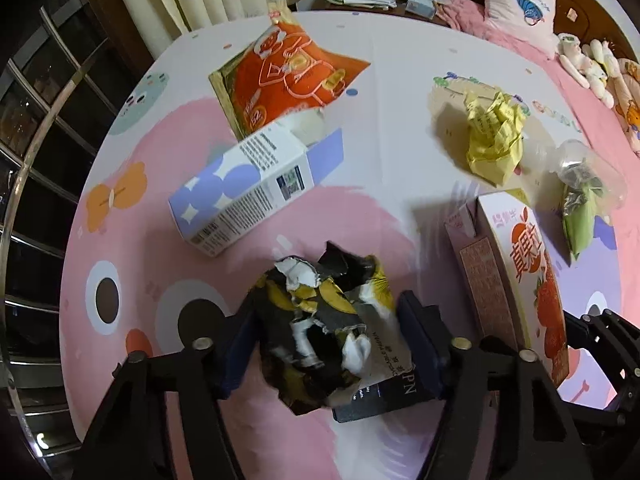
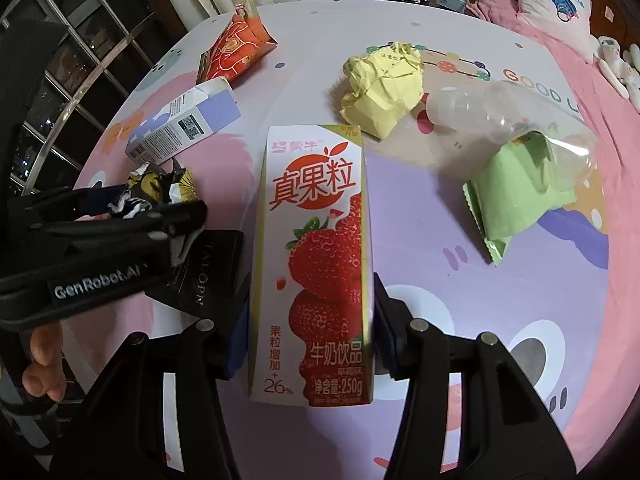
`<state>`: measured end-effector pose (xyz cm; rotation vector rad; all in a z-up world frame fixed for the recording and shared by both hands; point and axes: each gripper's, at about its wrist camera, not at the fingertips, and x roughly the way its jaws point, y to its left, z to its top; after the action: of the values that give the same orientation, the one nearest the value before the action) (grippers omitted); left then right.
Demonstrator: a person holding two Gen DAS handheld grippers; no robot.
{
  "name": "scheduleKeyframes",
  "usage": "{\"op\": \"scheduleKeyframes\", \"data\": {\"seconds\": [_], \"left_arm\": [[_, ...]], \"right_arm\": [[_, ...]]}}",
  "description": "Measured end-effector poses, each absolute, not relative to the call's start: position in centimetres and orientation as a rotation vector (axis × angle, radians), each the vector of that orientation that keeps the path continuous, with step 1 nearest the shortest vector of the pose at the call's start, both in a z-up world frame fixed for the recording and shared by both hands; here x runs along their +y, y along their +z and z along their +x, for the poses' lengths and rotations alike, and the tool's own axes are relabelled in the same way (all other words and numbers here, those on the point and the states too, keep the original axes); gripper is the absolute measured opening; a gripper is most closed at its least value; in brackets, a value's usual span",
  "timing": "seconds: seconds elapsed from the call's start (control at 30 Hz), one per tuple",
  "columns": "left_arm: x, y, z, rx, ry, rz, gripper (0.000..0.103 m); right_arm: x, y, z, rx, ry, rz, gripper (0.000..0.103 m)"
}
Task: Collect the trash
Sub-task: 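Grasp the strawberry milk carton with the right tool while the left tool grasps the crumpled foil wrapper, then carry the carton and foil wrapper over the bin and open both tools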
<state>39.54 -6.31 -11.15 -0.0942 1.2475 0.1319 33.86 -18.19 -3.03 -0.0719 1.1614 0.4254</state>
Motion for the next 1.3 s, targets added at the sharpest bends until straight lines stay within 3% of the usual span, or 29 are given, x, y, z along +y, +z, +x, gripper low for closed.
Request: {"op": "scheduleKeyframes", "data": {"seconds": [0.13, 0.67, 1.03, 1.3], "left_arm": [[-6.0, -10.0, 38.9, 1.220, 0.121, -0.098, 0.054], [-3.2, -1.8, 28.7, 1.103, 0.037, -0.123, 0.054], [1.2, 3.2, 15.6, 1.026, -0.128, -0.091, 0.054], [5.1, 2.9, 6.2, 0.997, -0.211, -0.064, 0.054]], "right_arm": [[-18.6, -2.4, 33.5, 1.149, 0.435, -0.052, 0.048], [-18.8, 3.0, 25.9, 1.063, 0.408, 0.018, 0.048], [-15.7, 6.3, 12.7, 0.993, 0.292, 0.135, 0.048], [-10.8, 6.3, 1.4, 0.969, 0.223, 0.150, 0.048]]}}
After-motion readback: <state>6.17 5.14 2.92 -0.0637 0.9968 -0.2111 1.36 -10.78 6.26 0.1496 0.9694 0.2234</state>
